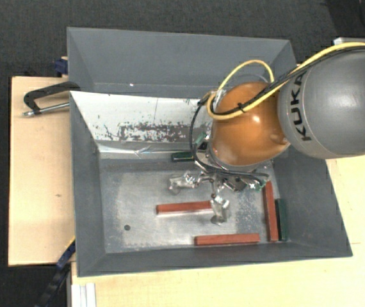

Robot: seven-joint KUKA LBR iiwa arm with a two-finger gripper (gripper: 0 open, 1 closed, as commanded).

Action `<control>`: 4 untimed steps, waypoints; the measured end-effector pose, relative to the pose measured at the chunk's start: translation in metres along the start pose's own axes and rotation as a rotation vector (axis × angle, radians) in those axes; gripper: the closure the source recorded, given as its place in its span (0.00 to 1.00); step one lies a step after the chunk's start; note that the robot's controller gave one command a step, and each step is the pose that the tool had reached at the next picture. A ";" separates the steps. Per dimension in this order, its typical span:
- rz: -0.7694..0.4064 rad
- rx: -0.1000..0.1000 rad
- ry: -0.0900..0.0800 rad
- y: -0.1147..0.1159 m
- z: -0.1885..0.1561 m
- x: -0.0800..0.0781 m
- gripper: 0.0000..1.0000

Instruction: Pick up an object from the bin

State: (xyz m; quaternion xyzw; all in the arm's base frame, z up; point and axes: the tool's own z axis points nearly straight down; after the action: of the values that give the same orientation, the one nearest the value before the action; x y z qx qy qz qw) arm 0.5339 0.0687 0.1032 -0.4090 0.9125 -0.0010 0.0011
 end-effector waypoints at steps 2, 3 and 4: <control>0.174 0.000 -0.012 0.044 0.030 -0.006 1.00; 0.167 -0.006 0.002 0.038 -0.012 -0.017 1.00; 0.136 -0.002 -0.002 0.039 0.030 -0.047 0.00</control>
Offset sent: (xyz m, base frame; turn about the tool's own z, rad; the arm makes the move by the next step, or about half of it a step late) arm 0.0000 0.0000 0.0000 0.0000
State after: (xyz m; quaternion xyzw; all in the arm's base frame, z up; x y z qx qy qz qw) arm 0.5365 0.1297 0.0727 -0.3462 0.9382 0.0006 0.0015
